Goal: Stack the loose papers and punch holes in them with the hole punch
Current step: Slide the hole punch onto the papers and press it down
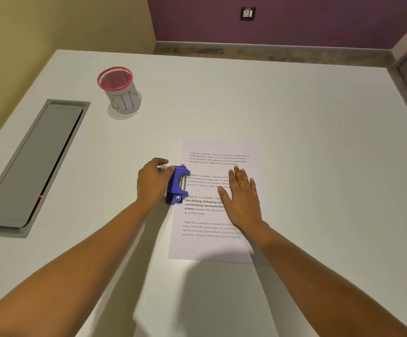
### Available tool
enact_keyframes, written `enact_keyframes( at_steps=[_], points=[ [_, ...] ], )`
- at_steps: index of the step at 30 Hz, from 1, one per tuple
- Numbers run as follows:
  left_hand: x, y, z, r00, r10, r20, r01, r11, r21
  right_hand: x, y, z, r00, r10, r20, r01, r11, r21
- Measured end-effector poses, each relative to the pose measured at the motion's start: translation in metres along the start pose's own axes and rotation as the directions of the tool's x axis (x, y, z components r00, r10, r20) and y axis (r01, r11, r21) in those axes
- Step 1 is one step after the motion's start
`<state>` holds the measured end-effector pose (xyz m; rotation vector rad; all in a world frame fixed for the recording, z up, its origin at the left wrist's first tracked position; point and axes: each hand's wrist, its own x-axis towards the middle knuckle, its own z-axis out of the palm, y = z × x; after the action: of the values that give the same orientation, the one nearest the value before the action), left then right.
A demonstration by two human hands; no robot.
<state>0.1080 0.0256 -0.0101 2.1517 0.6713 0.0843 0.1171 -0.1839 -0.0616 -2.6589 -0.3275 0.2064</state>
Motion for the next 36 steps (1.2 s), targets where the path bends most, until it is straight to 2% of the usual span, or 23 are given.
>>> enact_keyframes(
  at_steps=[3,6,9,12,17,23,27,31,36],
  points=[
    [-0.007,0.002,-0.003,0.999,-0.03,-0.011,0.031,0.999,0.044,0.001,-0.006,-0.014,0.988,0.108,-0.109,-0.077,0.963,0.26],
    [-0.015,0.004,-0.002,0.999,-0.047,0.002,0.047,0.994,0.103,-0.005,-0.003,-0.031,0.926,0.353,-0.137,-0.241,0.829,0.505],
    [-0.022,0.006,-0.001,0.999,-0.03,0.045,0.022,0.986,0.163,-0.017,0.008,-0.041,0.855,0.507,-0.113,-0.407,0.79,0.459],
    [-0.026,0.007,-0.001,0.998,-0.013,0.059,0.002,0.983,0.183,-0.024,0.012,-0.044,0.851,0.524,-0.033,-0.481,0.802,0.356],
    [-0.03,0.008,-0.003,0.997,-0.058,0.047,0.052,0.992,0.118,-0.022,0.004,-0.051,0.841,0.536,0.069,-0.521,0.771,0.367],
    [-0.031,0.007,-0.002,0.996,-0.07,0.055,0.062,0.988,0.141,-0.012,0.005,-0.063,0.744,0.643,0.181,-0.626,0.577,0.525],
    [-0.031,0.007,0.0,0.996,-0.071,0.055,0.062,0.986,0.154,-0.008,0.012,-0.067,0.7,0.692,0.177,-0.635,0.491,0.596],
    [-0.031,0.006,0.0,0.997,-0.065,0.052,0.056,0.987,0.151,-0.004,0.016,-0.072,0.697,0.659,0.281,-0.641,0.398,0.657],
    [-0.031,0.007,0.002,0.997,-0.066,0.051,0.057,0.986,0.16,-0.001,0.018,-0.079,0.663,0.616,0.425,-0.664,0.222,0.714]
  ],
)
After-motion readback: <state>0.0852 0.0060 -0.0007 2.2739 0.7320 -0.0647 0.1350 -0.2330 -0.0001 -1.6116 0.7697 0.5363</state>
